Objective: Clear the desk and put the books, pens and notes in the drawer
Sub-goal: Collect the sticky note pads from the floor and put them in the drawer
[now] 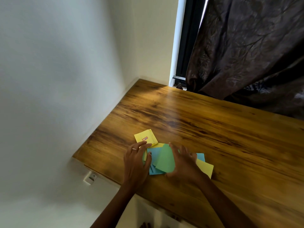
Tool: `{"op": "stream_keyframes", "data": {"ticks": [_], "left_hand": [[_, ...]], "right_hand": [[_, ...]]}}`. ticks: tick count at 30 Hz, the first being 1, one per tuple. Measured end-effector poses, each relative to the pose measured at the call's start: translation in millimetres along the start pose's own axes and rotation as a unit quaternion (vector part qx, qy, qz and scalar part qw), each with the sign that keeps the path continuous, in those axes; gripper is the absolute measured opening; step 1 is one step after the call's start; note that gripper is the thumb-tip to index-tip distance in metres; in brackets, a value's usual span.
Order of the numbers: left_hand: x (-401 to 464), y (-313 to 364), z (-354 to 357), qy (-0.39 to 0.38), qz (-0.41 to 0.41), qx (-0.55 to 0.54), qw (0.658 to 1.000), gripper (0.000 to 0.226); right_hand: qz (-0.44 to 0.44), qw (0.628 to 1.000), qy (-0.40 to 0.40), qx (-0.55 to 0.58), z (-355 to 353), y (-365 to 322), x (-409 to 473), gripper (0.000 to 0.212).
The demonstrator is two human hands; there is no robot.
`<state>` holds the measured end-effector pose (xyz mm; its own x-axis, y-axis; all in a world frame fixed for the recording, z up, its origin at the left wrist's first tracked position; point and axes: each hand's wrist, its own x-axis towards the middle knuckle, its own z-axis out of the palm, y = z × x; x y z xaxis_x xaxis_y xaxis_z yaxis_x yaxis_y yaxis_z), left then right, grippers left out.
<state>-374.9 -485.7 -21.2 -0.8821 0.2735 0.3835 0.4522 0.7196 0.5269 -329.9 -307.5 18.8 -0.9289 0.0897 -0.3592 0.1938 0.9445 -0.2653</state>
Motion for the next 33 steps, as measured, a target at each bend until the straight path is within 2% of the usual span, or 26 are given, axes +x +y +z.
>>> {"op": "stream_keyframes", "data": {"ticks": [3,6,8,10,12,14,16,21,25,29,31,33], "left_hand": [[2.2,17.3,-0.2,-0.027,-0.069,-0.079,0.994,0.034],[10.3,31.5,-2.6,-0.046,-0.156,-0.22,0.962,0.024],[18.6,41.6,-7.4,-0.092,-0.235,-0.326,0.911,0.028],[26.2,47.6,-12.1,-0.16,-0.303,-0.413,0.844,0.027],[29.5,48.0,-16.1,-0.219,-0.352,-0.466,0.782,0.019],[29.1,46.2,-18.6,-0.232,-0.381,-0.506,0.738,0.02],[28.8,42.0,-20.3,-0.209,-0.409,-0.512,0.726,0.019],[24.9,24.9,-23.8,-0.159,-0.451,-0.523,0.705,0.021],[23.9,20.3,-23.5,-0.136,-0.465,-0.541,0.688,0.027],[25.7,14.4,-25.0,-0.123,-0.469,-0.546,0.683,0.031],[25.8,9.0,-27.8,-0.113,-0.47,-0.548,0.683,0.033],[24.6,3.8,-30.8,-0.103,-0.469,-0.55,0.684,0.033]], "right_hand": [[-0.002,1.0,0.017,0.023,-6.7,1.5,-1.4,0.113],[-0.024,0.996,0.073,0.047,-20.6,3.0,-6.5,0.112],[-0.052,0.991,0.097,0.075,-28.6,1.0,-10.1,0.111],[-0.082,0.986,0.101,0.101,-34.8,-3.8,-14.3,0.111],[-0.106,0.985,0.078,0.108,-38.9,-7.3,-17.5,0.115],[-0.093,0.983,0.044,0.153,-42.7,-0.9,-17.3,0.122],[-0.041,0.98,0.029,0.192,-46.4,18.6,-15.0,0.122],[0.059,0.997,-0.051,0.018,-31.8,63.0,-23.5,0.112],[0.051,0.999,-0.005,-0.004,-14.6,62.1,-30.3,0.101],[0.057,0.998,0.007,0.012,-16.0,64.1,-33.2,0.089],[0.065,0.997,0.026,0.04,-18.1,70.9,-34.0,0.073],[0.067,0.993,0.056,0.077,-19.4,82.0,-33.8,0.048]]}}
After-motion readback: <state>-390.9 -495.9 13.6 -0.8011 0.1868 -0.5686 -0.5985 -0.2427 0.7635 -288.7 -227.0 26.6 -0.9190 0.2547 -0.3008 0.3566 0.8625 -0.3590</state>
